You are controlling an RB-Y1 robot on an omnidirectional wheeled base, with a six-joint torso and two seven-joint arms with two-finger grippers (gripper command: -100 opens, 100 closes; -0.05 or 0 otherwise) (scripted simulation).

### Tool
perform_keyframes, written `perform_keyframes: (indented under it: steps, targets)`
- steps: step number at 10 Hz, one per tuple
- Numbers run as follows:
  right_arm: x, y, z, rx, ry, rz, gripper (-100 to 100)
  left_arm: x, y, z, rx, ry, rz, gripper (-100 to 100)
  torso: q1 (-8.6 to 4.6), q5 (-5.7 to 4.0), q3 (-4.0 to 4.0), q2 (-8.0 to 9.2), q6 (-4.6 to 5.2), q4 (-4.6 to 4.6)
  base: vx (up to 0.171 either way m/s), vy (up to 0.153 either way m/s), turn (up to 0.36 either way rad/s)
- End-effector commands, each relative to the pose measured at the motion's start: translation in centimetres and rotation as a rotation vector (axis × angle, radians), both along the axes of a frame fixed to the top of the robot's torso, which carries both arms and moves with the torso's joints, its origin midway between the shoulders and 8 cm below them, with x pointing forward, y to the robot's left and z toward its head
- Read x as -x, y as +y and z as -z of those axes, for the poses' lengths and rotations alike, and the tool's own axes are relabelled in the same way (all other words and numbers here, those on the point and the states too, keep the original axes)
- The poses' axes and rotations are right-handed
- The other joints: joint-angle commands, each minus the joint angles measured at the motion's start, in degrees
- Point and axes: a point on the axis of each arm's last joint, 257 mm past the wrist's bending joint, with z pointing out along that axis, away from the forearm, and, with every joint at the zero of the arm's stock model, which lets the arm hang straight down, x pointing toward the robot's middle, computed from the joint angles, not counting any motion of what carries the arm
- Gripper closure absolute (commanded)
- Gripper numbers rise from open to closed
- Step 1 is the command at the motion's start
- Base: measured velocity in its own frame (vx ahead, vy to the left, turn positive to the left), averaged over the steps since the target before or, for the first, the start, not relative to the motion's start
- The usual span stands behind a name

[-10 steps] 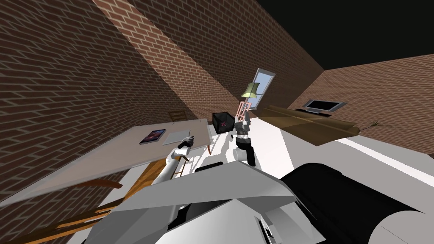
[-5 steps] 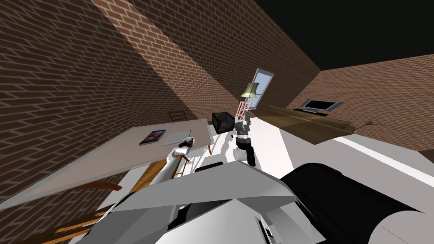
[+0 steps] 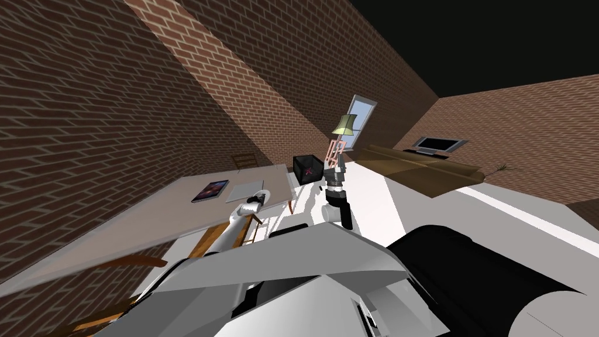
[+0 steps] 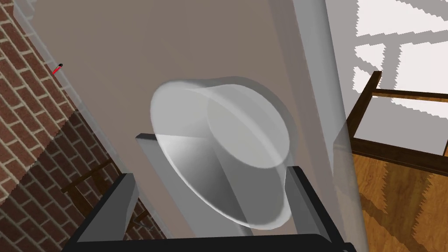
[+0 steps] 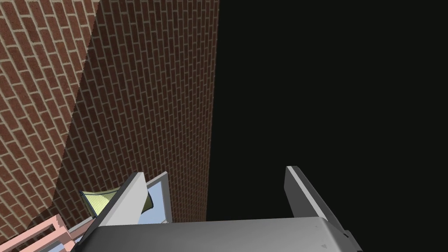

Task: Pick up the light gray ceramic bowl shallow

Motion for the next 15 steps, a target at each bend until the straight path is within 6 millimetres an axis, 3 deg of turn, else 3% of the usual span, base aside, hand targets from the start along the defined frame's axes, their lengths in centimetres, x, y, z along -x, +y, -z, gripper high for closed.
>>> perform_keyframes:
  steps: [1,7,9,10,11,15]
  targets:
    - [0.0,0.0,0.0,0.0,0.0,0.0,0,0.5,0.6,0.9,-0.022,0.038,-0.001,-100,0.0,0.0,0.0,0.0,0.0,0.0,0.021,0.045,-0.026]
    - [0.0,0.0,0.0,0.0,0.0,0.0,0,4.2,3.7,4.9,-0.096,0.207,-0.013,-100,0.03,0.0,-0.05,-0.1,0.0,-0.01,0.037,0.053,-0.028]
    - [0.0,0.0,0.0,0.0,0.0,0.0,0,4.1,3.7,4.8,-0.095,0.205,-0.012,-100,-0.05,-0.01,-0.08,-0.14,-0.01,-0.03,0.043,0.033,-0.014]
    - [0.0,0.0,0.0,0.0,0.0,0.0,0,4.3,3.8,4.9,-0.097,0.211,-0.013,0,-0.16,-0.03,-0.03,-0.05,0.01,-0.01,0.0,0.0,0.0]
    - [0.0,0.0,0.0,0.0,0.0,0.0,0,5.0,3.9,5.7,-0.096,0.209,-0.016,-100,-0.22,-0.05,0.01,0.03,0.01,0.01,0.038,-0.006,-0.023]
    - [0.0,0.0,0.0,0.0,0.0,0.0,0,5.9,4.1,6.7,-0.097,0.21,-0.019,-100,-0.19,-0.04,-0.11,-0.19,0.01,-0.04,0.061,0.011,-0.014]
